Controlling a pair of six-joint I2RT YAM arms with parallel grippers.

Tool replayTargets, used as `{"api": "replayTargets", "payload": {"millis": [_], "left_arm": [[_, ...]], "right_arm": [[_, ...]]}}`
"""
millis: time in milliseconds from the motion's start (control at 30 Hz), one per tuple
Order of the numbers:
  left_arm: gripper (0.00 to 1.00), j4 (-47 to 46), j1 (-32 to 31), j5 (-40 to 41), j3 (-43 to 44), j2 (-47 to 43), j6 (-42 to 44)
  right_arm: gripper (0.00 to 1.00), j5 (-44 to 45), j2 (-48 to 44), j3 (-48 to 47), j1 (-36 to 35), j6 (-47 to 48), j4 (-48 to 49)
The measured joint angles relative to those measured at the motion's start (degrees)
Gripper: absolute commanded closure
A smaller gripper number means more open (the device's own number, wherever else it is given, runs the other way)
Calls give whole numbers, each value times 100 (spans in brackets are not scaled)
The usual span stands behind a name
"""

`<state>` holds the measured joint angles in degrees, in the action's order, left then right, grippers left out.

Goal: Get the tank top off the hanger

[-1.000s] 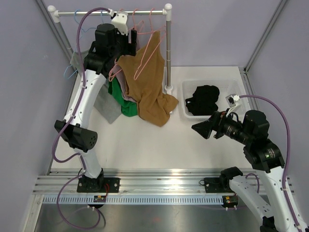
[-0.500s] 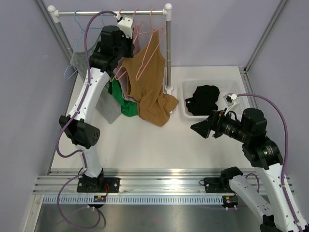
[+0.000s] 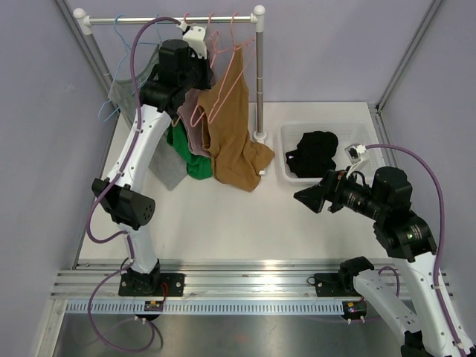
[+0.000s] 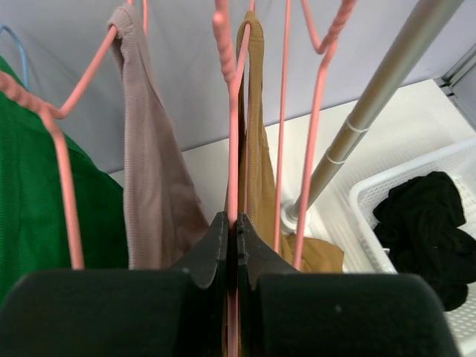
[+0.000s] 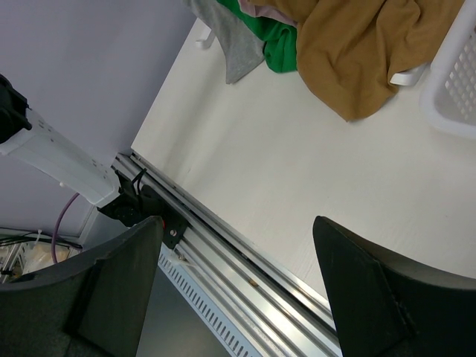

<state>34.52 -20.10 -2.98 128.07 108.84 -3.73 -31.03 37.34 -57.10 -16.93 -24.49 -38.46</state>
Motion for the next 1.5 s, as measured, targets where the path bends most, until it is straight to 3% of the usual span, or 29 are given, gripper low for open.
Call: {"api": "replayTargets", "payload": {"millis": [533,767,1033,1200,1300,1500], "left_arm": [[100,175,-164,402,31,-918,-540],[100,-186,-197,407,-1045,-1825,-691],[100,-249,-201,404,-1532,-2326,-817],[100,-247,-205,378,-2437,-3128,-1064],[100,-264,-212,258,-3362,-4035,-1316],[100,-334,-232,-391,-4964,-6092,-1814]], "right_arm": [[10,-11,-127,-240,0,24,-105],[10,-17,-177,-251,0,31,-129],[10,-22,-251,-251,0,31,-129],[7,-17,-249,-251,0,74,-131],[1,-24,-245,-251,0,111,-129],[1,-407,-184,-254,0,83,35]]}}
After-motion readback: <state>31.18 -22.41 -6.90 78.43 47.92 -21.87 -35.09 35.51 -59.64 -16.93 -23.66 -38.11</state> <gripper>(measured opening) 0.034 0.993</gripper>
